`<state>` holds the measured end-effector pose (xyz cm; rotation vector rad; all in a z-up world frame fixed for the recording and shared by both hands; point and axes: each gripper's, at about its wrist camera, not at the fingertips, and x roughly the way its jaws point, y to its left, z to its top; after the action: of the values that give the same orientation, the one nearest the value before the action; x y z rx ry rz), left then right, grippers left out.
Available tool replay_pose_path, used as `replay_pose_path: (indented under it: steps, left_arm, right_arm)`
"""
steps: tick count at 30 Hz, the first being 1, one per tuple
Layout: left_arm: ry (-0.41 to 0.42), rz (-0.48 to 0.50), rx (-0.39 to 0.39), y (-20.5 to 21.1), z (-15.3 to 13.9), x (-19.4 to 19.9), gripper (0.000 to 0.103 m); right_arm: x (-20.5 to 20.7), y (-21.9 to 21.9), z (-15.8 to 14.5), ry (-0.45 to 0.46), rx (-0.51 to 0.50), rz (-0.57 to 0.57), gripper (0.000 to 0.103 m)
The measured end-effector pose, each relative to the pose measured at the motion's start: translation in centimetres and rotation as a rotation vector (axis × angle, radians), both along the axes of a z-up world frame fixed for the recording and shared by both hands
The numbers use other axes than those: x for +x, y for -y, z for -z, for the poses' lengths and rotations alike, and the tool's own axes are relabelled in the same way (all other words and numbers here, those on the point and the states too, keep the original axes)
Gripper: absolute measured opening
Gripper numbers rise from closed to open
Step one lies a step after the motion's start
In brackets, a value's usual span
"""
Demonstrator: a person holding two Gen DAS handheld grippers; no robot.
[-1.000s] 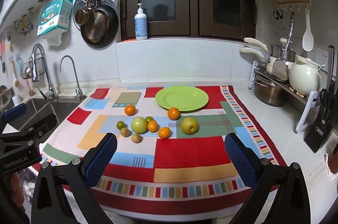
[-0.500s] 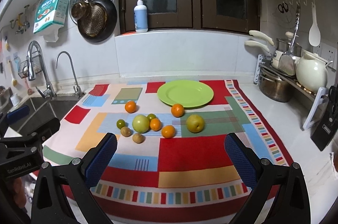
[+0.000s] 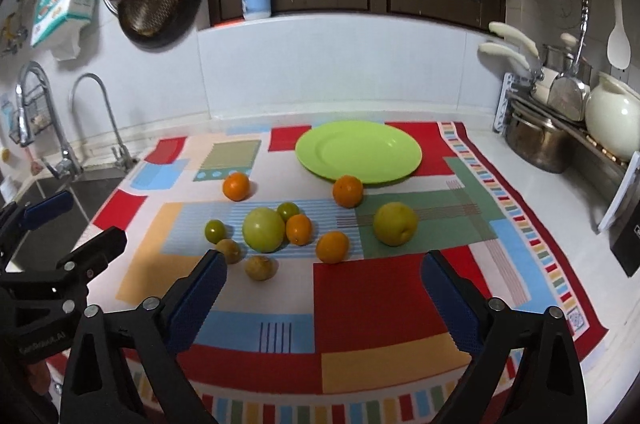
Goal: Organize fruits
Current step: 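Grasp the small brown fruit with the left tool while the right tool grasps an orange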
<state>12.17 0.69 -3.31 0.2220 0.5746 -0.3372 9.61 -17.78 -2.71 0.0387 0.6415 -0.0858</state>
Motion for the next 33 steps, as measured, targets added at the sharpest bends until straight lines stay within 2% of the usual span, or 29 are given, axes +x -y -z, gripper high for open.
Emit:
replay_pose_path:
  steps: [4, 6, 8, 11, 13, 18, 25, 33]
  left_arm:
    - [-0.028, 0.057, 0.012, 0.7, 1.4, 1.7, 0.077]
    - [-0.051, 0.058, 0.017, 1.3, 2.1, 2.5, 0.071]
    - [-0.088, 0.053, -0.001, 1.8, 2.8, 3.3, 0.069]
    - [-0.134, 0.012, -0.028, 2.5, 3.9, 4.2, 0.061]
    - [-0.163, -0.005, -0.044, 2.9, 4.5, 4.6, 0.06]
    - [-0.226, -0.028, -0.032, 3.8, 6.3, 5.9, 0.049]
    - [-0.293, -0.023, -0.034, 4.5, 7.9, 7.6, 0.042]
    - [-0.332, 0.012, -0.036, 5.0, 8.8, 8.7, 0.034]
  right_arm:
    - [1.8, -0.3, 1.2, -0.042, -0.028, 0.02, 0.089]
    - [2.6, -0.1, 1.9, -0.054, -0.044, 0.018, 0.087]
    - [3.4, 0.3, 2.4, -0.069, -0.066, 0.011, 0.083]
    - [4.8, 1.2, 3.2, -0.09, -0.043, -0.035, 0.08]
    - [6.0, 1.8, 3.9, -0.124, -0.026, -0.079, 0.074]
    - [7.9, 2.5, 5.7, -0.18, 0.012, -0.151, 0.068]
    - [9.6, 3.0, 7.6, -0.23, 0.045, -0.177, 0.057]
    - [10.7, 3.0, 8.4, -0.253, 0.053, -0.178, 0.049]
